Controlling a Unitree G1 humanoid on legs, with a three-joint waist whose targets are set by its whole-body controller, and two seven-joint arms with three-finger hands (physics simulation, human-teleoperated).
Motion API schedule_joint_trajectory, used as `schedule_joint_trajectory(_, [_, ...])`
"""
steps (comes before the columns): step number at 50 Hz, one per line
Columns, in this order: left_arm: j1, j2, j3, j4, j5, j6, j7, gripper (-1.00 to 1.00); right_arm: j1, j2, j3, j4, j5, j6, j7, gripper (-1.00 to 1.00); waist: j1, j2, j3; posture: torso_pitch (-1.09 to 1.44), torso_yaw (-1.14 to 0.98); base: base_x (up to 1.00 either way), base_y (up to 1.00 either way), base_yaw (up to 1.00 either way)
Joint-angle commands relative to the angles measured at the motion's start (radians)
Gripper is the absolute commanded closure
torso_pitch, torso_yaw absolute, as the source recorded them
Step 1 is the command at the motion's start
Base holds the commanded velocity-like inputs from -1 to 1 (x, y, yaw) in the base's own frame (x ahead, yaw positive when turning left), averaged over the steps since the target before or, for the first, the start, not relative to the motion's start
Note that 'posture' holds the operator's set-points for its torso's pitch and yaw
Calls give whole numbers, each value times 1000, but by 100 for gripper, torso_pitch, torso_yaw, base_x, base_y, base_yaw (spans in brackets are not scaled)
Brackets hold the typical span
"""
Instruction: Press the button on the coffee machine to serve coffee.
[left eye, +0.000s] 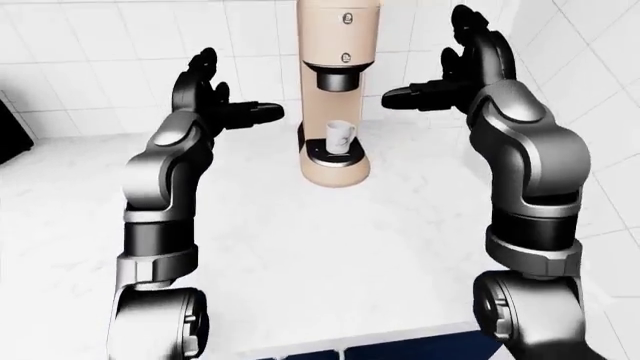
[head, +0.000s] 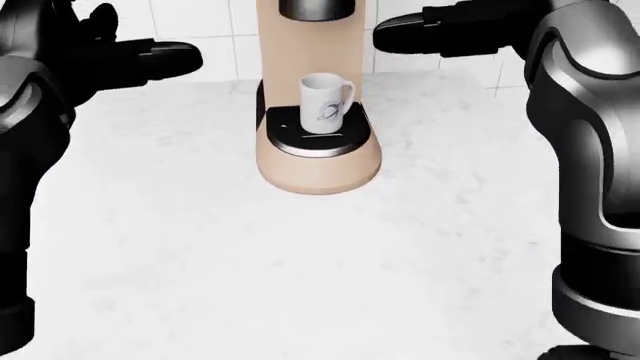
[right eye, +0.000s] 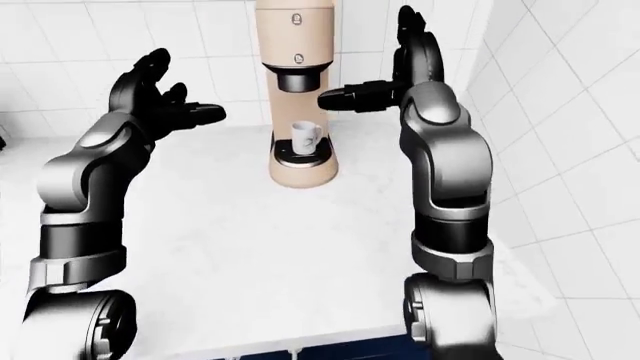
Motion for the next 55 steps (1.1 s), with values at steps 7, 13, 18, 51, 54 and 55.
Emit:
schedule_joint_trajectory(7, [-98,12,3,120,10,-118,-17,-100,-60,-13,-9,80,-12,-110,-3,-100,-2,-4,-58,-37,0,0,0,0])
schedule_joint_trajectory(13, [-118,11,-2,167,13,-149,-21,-100,-71,-16,-10,110,-12,-123,-6,-100,-3,-7,-74,-39,0,0,0,0])
schedule_joint_trajectory(18, [-123,7,-6,190,10,-156,-27,-100,-68,-16,-7,122,-14,-133,-7,-100,1,-6,-82,-42,0,0,0,0])
schedule_joint_trajectory(51, [-163,-30,-34,212,56,-180,-86,-100,-64,-34,-15,182,-15,-173,-10,-100,12,-12,-139,-53,0,0,0,0])
schedule_joint_trajectory(54, [-172,-28,-32,222,62,-180,-84,-100,-56,-23,-4,92,-15,-110,-12,-100,12,-12,-140,-53,0,0,0,0])
schedule_joint_trajectory(55, [-173,-27,-32,218,63,-174,-82,-100,-57,-21,-1,75,-18,-97,-11,-100,12,-11,-140,-53,0,0,0,0])
